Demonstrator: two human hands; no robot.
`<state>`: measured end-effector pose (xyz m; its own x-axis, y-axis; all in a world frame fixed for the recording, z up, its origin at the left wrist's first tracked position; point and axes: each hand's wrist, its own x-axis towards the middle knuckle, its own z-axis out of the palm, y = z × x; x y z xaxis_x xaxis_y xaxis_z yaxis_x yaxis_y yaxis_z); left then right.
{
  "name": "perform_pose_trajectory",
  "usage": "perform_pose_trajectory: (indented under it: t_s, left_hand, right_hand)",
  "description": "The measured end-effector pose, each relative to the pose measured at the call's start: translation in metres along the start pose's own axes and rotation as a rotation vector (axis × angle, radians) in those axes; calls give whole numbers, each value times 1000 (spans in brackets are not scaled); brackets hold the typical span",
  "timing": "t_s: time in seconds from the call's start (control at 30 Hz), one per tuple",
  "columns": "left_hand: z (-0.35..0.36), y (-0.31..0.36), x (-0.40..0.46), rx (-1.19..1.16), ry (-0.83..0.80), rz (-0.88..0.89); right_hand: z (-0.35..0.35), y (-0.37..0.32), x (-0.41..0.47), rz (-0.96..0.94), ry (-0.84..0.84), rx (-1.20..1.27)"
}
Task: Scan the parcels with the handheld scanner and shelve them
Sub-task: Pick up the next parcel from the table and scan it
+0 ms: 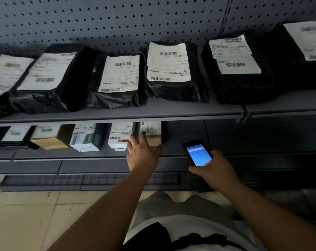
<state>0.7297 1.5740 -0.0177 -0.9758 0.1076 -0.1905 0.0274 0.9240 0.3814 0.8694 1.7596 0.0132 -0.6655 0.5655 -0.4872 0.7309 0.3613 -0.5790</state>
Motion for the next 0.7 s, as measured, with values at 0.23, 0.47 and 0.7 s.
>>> perform_pose_trajectory:
  t_s: [0.23,0.47,0.7]
  left_hand:
    - [-47,-18,-51,113,-152,83]
    - [-75,-39,-89,175,-145,-4]
    - [-94,-83,-135,182,-126,-234]
  right_hand:
    - [-11,-19,-34,4,-92,-65]
    - [-9,-35,-52,-35,-163,-143]
    - [15,-60,-60,-185,-311,-184]
